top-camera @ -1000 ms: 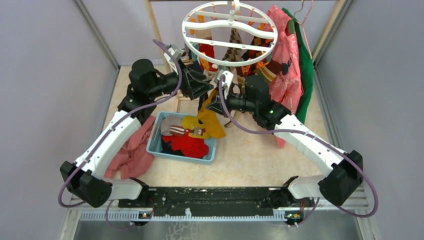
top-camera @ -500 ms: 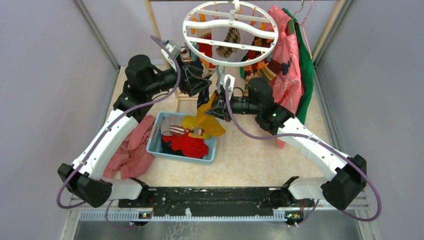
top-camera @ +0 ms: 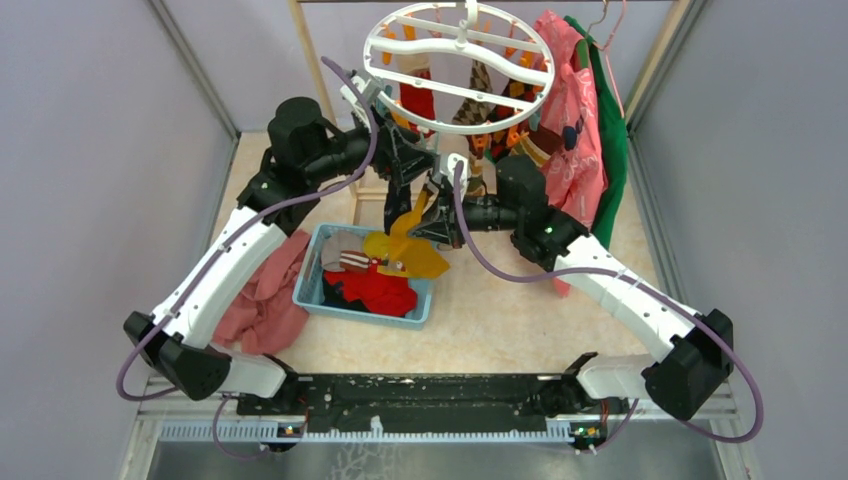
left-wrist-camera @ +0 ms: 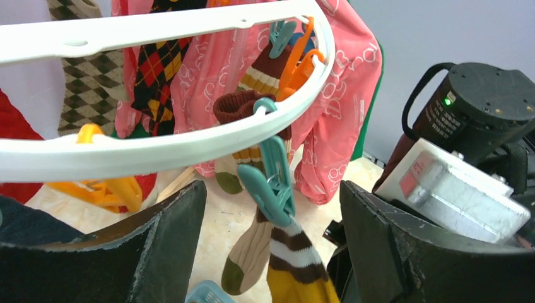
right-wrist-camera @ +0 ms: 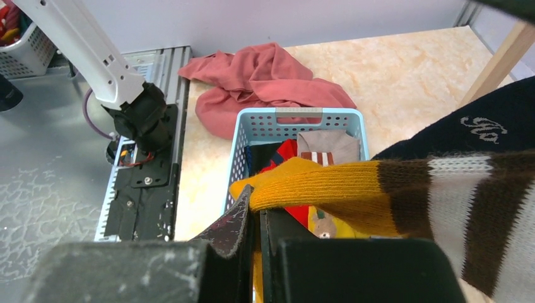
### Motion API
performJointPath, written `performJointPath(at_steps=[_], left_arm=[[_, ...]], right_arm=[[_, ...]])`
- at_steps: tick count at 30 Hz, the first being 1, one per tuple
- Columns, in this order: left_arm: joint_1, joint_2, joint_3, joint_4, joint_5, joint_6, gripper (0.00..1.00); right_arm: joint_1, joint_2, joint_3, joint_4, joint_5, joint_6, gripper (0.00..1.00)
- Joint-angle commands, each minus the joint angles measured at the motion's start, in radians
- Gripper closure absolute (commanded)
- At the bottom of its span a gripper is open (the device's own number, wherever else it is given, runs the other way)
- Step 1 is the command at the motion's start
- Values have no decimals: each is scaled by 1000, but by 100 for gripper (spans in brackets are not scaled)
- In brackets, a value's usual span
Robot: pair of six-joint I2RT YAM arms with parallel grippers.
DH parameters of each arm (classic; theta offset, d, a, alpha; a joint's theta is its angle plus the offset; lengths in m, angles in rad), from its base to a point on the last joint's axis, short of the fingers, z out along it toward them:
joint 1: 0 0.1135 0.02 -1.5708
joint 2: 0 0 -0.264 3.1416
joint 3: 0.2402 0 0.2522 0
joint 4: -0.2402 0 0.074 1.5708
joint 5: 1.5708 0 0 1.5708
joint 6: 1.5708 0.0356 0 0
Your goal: Remove the socks clipped to the hanger
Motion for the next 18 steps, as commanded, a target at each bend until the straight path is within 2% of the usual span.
performJointPath(at_steps=[1,12,18], left_arm=[[-36,27,90,-78,-155,-1,16],[-112,74,174,-155,-406,61,13],[-141,79,176,-160,-455,91,11]], right_arm=[[11,-1,41,45,16,28,100],[13,36,63,54,36,60,100],[13,45,75,52,47,68,100]])
